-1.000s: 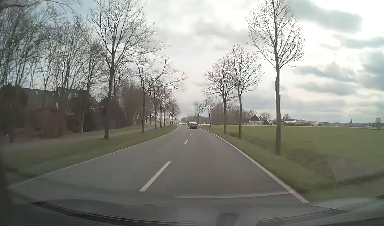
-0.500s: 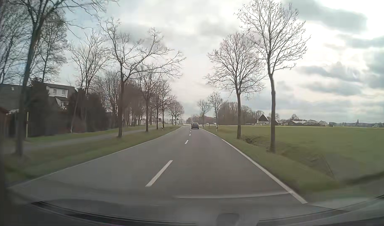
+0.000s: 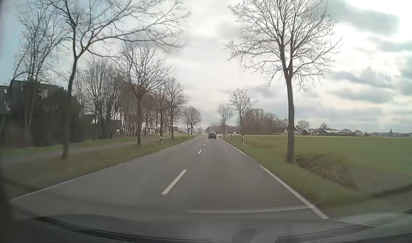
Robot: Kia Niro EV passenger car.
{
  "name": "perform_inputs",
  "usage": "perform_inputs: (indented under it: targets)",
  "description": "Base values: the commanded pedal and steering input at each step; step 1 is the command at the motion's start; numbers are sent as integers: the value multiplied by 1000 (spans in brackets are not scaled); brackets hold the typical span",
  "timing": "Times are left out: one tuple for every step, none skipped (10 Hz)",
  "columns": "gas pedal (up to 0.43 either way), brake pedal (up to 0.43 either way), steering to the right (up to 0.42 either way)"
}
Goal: Follow the waypoints while adhering to traffic rules and regulations
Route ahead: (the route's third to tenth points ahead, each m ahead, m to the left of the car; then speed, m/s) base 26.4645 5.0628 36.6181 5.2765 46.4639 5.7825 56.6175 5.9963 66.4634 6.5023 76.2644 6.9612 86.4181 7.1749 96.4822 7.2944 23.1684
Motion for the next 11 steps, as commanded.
perform_inputs:
  targets:
    - [240, 0, -6]
    - [240, 0, -6]
    - [248, 0, -4]
    - [248, 0, -3]
    - [248, 0, -3]
    - [248, 0, -3]
    - [248, 0, -3]
    - [248, 0, -2]
    - [248, 0, -2]
    - [248, 0, -2]
    - [248, 0, -1]
